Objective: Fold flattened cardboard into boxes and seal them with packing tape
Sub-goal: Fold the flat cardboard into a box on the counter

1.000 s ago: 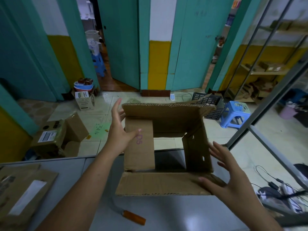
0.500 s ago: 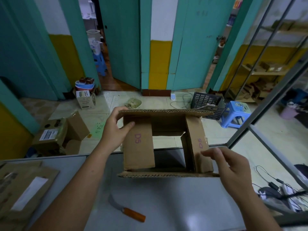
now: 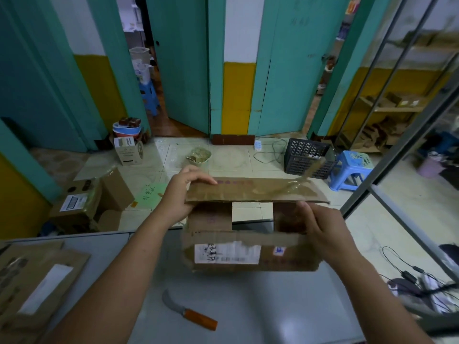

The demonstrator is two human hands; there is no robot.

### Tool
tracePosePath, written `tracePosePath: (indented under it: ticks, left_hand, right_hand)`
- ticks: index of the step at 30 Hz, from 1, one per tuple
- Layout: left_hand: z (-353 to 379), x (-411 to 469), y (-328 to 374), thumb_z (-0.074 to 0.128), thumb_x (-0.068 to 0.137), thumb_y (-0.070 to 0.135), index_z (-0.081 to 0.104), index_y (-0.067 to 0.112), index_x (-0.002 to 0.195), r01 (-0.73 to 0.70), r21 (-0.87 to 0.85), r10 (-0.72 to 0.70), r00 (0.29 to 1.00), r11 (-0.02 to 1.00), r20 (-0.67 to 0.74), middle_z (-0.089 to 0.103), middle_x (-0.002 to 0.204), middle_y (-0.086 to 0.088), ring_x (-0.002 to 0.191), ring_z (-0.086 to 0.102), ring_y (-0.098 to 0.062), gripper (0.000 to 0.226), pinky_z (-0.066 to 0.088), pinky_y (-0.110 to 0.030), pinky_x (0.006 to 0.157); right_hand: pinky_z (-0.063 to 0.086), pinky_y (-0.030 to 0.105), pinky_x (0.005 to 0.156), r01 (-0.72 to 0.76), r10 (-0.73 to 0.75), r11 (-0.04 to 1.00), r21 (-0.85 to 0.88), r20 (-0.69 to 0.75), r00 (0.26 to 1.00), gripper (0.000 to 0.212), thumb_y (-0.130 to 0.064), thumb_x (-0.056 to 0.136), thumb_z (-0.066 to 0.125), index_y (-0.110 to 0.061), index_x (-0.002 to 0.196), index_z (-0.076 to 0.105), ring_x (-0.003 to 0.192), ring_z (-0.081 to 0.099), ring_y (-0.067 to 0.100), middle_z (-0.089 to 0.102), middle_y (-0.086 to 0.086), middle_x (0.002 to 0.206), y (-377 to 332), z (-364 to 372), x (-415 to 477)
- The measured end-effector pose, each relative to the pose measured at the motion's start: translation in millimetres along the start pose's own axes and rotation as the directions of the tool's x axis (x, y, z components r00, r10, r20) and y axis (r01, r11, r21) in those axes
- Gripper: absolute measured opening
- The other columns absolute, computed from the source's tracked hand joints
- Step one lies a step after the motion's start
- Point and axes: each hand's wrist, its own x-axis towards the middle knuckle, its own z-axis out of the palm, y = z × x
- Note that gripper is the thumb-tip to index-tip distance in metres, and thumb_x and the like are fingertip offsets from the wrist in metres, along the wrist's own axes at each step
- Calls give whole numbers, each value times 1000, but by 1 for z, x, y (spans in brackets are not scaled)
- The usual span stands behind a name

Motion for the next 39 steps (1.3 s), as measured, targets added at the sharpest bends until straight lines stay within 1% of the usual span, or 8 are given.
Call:
tracePosePath:
  ticks: [7,13,16,20,23,26,31,39]
  left_hand:
    - [-18,-5,-1,81,90,2,76,36,121,91,101,-105,984,991,143,46,139,7,130,46,4,47,42,0,94]
    - [-70,2,6,62,92,15,65,60,133,162,250,-276,798,955,536,33,149,31,139,30,15,61,41,-18,105]
    - [-63,3,11,76,88,55,73,53,112,151,322,-281,869,935,408,38,135,31,131,38,10,24,41,-31,112]
    - [-34,-6,13,96,60,65,60,42,99,94,417,-217,941,904,258,32,130,23,127,41,-5,58,51,-40,108]
    - [-27,-12,11,101,47,64,39,60,140,245,376,-336,921,894,197,21,153,21,146,34,-22,112,45,-56,116]
    - [-21,-31,0,102,47,63,6,56,160,465,214,-505,839,859,202,42,157,9,142,48,-20,148,55,-44,102]
    - [-6,-60,-23,104,45,61,26,58,152,404,-22,-396,904,914,164,62,131,28,119,63,4,133,58,-19,89]
    - [38,-78,-79,105,59,12,36,47,144,292,-55,-294,955,955,-37,50,132,45,120,54,20,115,50,-3,88]
  right_hand:
    - [42,25,79,137,-139,990,-31,-361,922,28,-45,95,60,-19,97,68,92,55,17,61,-7,96,34,46,-6]
    - [49,25,89,-229,341,864,448,-187,921,78,-63,71,87,-36,135,51,113,57,-6,55,-17,126,46,45,-16]
    - [60,22,72,-279,325,761,586,27,945,68,-69,74,80,-48,134,56,101,71,-2,71,-18,118,44,44,-17]
    - [61,24,65,-222,233,764,606,62,970,46,-64,87,71,-40,125,68,93,78,17,79,-6,108,46,44,-21]
    - [62,28,63,-224,226,770,597,72,971,45,-64,90,67,-37,126,68,91,78,17,79,-4,107,49,40,-31]
    - [62,33,64,-223,241,800,556,42,970,39,-60,92,64,-35,122,70,89,77,17,79,-4,101,51,40,-43]
    - [62,35,68,-193,272,823,534,-73,960,19,-47,95,70,-37,111,71,88,74,13,77,-6,98,47,52,-60]
    - [62,46,86,-211,217,910,357,22,976,40,-11,99,70,-24,136,67,105,72,13,76,-5,115,100,87,-49]
